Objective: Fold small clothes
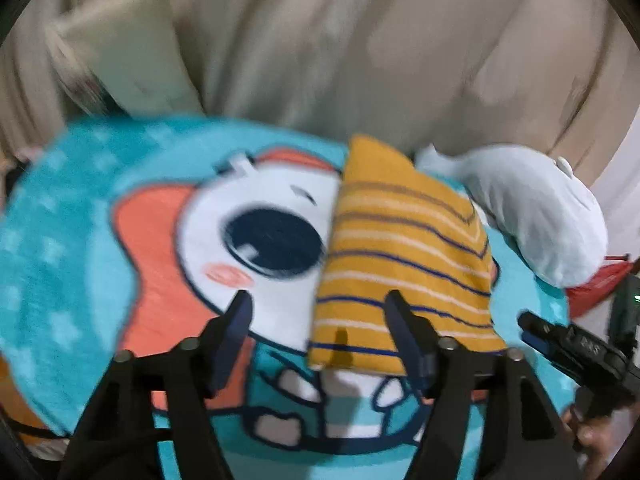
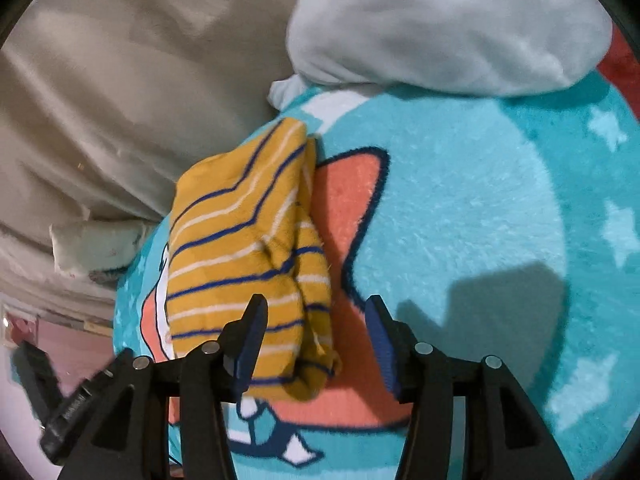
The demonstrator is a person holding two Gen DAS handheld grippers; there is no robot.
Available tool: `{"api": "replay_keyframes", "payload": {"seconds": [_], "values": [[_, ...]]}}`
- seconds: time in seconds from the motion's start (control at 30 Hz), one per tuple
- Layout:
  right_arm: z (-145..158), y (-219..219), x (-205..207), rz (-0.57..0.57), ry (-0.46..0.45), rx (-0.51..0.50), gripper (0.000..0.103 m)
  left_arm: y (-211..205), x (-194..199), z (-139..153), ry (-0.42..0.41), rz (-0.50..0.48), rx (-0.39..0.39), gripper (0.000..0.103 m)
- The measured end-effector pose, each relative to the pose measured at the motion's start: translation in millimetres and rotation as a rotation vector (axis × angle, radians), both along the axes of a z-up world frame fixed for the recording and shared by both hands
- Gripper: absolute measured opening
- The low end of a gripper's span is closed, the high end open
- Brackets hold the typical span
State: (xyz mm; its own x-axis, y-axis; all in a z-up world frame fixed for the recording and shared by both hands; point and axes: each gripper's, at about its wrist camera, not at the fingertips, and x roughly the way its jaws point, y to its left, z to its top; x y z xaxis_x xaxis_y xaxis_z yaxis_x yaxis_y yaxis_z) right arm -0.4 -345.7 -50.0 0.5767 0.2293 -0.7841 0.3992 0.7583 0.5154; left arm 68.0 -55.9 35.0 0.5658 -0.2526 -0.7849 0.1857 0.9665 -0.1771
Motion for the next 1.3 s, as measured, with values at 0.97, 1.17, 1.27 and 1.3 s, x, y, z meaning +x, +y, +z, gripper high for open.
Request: {"api": "replay_keyframes", "payload": {"seconds": [0.97,1.17,1.27,1.3], "values": [[11,99,-39,0.287,0.013,-0.416,0.066,1,-90,34,-0.157,0.075,0.116,0.087],[8,100,-41,0.286,0.027,-0.420,0.066,0,-92,32,-0.153,0.071,0.105,0.087],[5,101,-41,0.293,0.035,-0.424,0.066,0,-92,31,-0.151,0.072,0.104,0.087],[5,102,-41,0.295,0.036,-0.425,0.066,1,-92,31,-0.149,0.071,0.101,0.087]]}}
